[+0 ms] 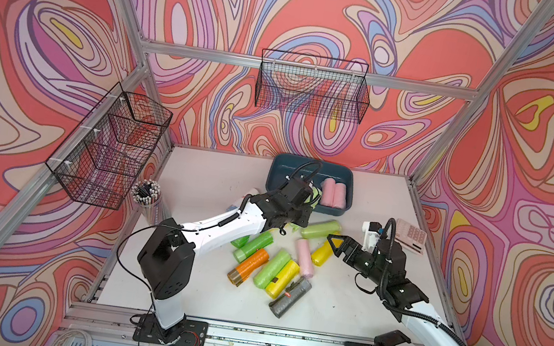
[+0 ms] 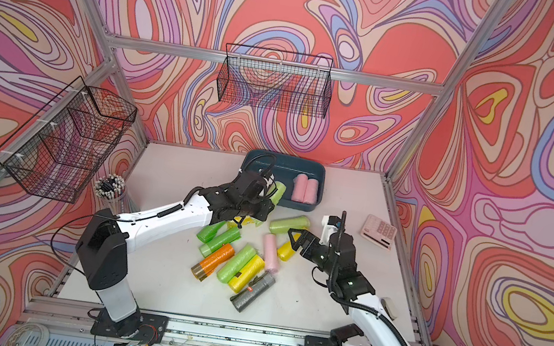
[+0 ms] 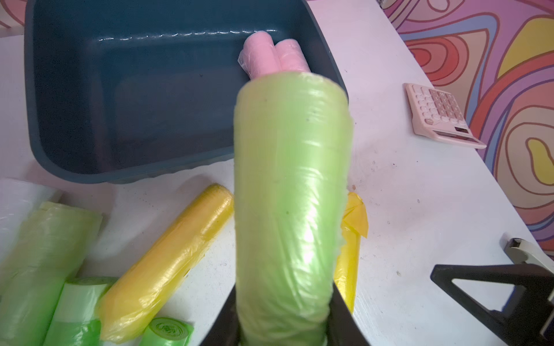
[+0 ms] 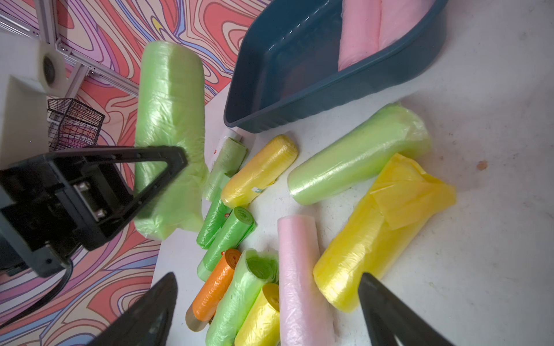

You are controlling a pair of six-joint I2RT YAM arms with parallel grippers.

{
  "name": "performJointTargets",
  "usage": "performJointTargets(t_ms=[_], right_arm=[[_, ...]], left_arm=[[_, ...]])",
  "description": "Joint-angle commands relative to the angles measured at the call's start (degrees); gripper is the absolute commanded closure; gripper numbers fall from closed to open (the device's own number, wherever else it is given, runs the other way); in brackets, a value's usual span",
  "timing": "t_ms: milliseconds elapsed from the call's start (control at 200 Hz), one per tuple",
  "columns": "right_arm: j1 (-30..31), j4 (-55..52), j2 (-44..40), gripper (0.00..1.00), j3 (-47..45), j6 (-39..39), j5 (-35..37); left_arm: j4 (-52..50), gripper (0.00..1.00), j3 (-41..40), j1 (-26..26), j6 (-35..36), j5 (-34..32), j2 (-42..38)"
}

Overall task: Put the roll of trash bags into the storage box
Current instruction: Place the roll of trash bags in the storage box.

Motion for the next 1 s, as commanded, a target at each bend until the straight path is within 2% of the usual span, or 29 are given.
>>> performJointTargets(t_ms=[0,436,997], right_arm=[[-0.2,1.6,-1.1,0.04,0.0,0.8,0.5],[-0.2,1.9,-2.4,0.04,0.5,0.8,0.6],[-0.2,2.3,-3.0,0.04,1.1,1.2,0.7]], left_arm=[[1.8,0.70,4.0,-0.4,0.0,0.4,2.1],[1.9,0.71,13.6,-0.3,1.0,1.1,8.3],[4.3,0.72,21.9,1.6,0.6,2.9,15.5]])
